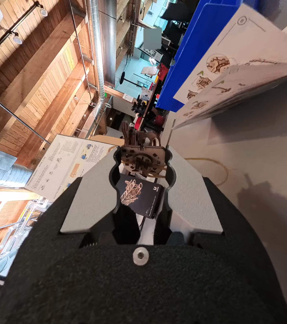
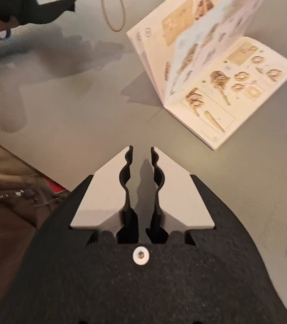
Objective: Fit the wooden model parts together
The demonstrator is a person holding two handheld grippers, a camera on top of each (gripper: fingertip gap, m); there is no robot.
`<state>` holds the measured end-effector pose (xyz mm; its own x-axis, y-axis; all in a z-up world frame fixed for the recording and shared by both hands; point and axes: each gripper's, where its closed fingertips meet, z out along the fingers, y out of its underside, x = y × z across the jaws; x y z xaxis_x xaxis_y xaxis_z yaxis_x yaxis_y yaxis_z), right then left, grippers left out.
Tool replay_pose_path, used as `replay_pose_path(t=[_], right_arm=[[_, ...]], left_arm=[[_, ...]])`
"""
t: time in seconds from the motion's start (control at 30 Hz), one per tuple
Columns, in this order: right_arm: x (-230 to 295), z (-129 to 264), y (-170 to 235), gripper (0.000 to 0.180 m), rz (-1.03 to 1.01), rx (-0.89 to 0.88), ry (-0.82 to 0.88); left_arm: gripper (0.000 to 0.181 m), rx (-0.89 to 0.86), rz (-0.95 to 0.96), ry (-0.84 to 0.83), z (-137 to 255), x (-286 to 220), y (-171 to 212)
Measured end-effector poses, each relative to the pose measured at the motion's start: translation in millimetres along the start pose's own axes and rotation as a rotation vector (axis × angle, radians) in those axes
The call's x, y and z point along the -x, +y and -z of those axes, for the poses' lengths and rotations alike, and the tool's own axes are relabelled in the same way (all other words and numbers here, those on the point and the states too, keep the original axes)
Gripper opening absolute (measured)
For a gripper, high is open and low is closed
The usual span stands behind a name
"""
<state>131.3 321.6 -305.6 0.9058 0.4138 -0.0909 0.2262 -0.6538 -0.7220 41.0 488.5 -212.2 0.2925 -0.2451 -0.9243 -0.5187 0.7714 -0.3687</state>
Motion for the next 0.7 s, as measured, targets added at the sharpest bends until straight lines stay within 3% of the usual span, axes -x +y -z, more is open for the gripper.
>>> replay_pose_path(t=[0.17, 0.27, 0.37, 0.53, 0.7], right_arm=[[-119.9, 63.0, -0.2, 0.025, 0.099, -0.106, 0.274], [-191.9, 65.9, 30.1, 0.036, -0.018, 0.027, 0.340], [-196.2, 54.5, 49.0, 0.040, -0.148, 0.053, 0.215], [-206.7, 50.3, 52.0, 0.045, -0.105, 0.052, 0.355], [-210.4, 43.7, 49.1, 0.009, -0.001, 0.100, 0.384]], left_arm=[[0.047, 0.031, 0.012, 0.045, 18.2, 0.7, -15.7], [0.047, 0.047, 0.031, 0.082, 24.4, 2.1, -25.2], [0.047, 0.069, 0.043, 0.118, 31.4, 4.5, -34.3], [0.048, 0.134, 0.136, 0.153, 48.0, 9.2, -40.2], [0.047, 0.199, 0.218, 0.139, 60.6, 10.1, -44.9]])
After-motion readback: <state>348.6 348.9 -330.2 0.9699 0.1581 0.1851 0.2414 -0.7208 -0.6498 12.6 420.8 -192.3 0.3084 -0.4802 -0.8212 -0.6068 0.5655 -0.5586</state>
